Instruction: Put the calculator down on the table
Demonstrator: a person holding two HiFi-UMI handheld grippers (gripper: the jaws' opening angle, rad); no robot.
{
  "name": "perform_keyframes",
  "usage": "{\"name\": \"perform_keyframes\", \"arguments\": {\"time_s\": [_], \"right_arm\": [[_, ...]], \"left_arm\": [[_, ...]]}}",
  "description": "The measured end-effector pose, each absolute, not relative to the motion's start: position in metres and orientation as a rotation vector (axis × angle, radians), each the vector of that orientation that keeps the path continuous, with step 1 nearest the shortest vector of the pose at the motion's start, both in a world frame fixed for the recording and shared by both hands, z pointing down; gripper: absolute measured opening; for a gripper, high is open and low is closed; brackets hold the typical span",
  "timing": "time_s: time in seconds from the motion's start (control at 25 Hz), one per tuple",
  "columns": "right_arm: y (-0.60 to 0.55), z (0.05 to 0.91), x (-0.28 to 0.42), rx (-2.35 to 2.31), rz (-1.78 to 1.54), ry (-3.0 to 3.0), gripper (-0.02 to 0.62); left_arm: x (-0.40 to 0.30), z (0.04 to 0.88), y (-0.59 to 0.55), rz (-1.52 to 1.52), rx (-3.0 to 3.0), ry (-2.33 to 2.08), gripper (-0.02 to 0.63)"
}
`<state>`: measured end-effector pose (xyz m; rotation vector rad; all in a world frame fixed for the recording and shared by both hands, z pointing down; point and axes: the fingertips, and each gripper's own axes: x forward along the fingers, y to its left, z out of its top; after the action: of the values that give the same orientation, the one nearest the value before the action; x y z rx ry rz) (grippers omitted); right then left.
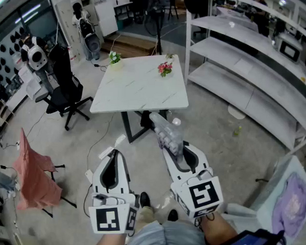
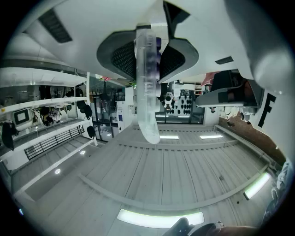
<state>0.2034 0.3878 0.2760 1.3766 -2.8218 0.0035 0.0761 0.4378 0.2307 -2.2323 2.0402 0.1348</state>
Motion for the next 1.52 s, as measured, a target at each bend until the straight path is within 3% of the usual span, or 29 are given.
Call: {"name": "perform_keyframes", "arguments": {"time_s": [0.6,1.0,1.52], "right_arm": [[0.35,0.296,0.221,1.403,0.095,-2.794,0.146],[0.246,0.329,0.159,1.366,0.192,-2.753,0.147],[0.113,0.277,0.075,1.375,0.044,-2.794,0.147]], "left_arm": [[0.062,0.257,0.411,0.095,-2.221,2.129,0.012],[-0.004,0.284,0.307,0.025,-2.211,2.181,0.012],[-0.092,0.248,0.164,0.126,-2.186,2.119,0.012]]}}
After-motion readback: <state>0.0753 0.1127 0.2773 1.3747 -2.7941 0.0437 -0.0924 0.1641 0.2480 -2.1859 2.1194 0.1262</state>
